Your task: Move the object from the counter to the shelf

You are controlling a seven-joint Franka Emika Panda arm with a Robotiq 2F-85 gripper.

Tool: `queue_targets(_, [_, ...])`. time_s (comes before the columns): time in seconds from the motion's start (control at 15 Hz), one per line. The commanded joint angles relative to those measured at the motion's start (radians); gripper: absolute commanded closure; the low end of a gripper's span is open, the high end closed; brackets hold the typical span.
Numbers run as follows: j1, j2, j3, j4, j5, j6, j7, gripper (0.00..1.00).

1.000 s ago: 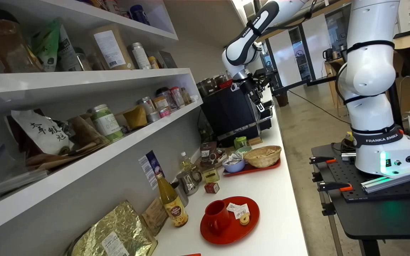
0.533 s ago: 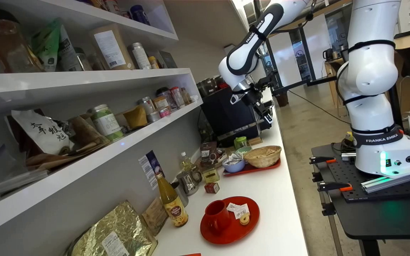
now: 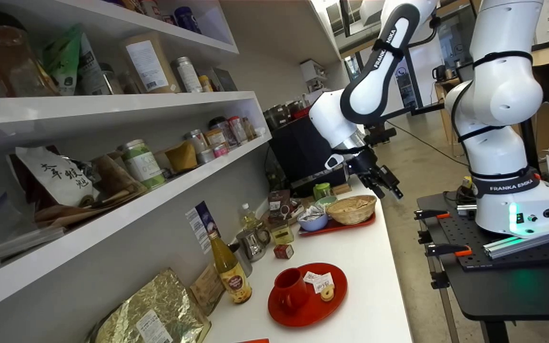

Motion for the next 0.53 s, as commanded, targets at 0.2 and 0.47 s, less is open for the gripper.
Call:
queue_targets(0.2, [0.158, 0.179, 0.151, -0.002, 0.019, 0.486, 0.096, 0.00])
queue_targets(0.47, [0.207, 0.295, 0.213, -0.002, 0.021, 0.694, 0.155, 0.00])
